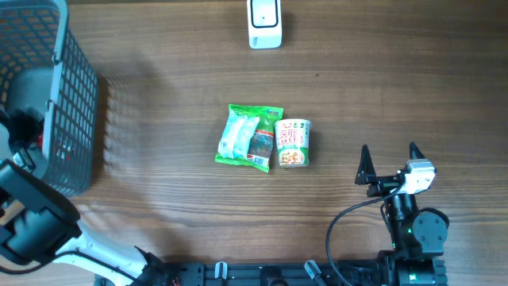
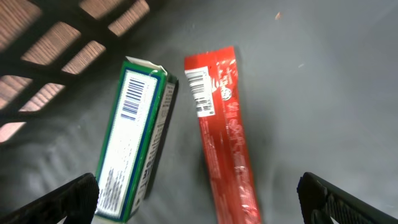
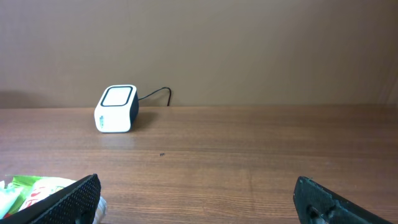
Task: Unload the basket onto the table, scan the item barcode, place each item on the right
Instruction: 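Grasp the green-white gum box in the basket with the left gripper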
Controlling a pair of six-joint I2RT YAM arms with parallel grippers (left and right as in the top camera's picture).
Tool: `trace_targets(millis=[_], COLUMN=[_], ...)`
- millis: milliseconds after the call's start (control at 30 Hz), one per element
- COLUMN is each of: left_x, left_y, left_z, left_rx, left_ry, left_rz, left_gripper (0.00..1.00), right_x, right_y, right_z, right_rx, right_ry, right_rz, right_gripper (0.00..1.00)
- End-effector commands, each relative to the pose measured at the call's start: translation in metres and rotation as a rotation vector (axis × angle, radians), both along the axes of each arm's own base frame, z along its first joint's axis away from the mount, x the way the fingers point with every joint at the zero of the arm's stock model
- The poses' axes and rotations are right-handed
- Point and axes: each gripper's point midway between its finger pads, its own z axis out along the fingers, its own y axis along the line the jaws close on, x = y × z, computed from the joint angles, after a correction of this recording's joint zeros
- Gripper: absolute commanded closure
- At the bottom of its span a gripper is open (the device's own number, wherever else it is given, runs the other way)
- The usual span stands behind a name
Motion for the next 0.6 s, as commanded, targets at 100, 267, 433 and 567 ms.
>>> trace_targets(millis=[100,267,433,567], left_x=[-0.006,-0.008,-0.003,0.0], left_y=[0.013,0.019,0.023,0.023], left_z=[-0.019,-0.03,-0.04,-0.045], left_rx=[0.013,0.004,0.006,0.001], left_ry=[0.048,0.051,0.038,0.033], left_rz=[-0.029,-0.016,-0.018,-0.02], left_gripper=[0.0,0.0,0.0,0.0], right_x=[0.0,0.0,0.0,0.0], right_y=[-0.001,-0.001,-0.001,-0.001], right_z=[0.002,0.002,0.002,0.002], right_rx=[-0.009,-0.009,-0.009,-0.009], right_ry=[-0.009,-0.009,-0.009,-0.009], right_rz=[-0.005,-0.005,-0.005,-0.005], right_gripper=[0.0,0.0,0.0,0.0])
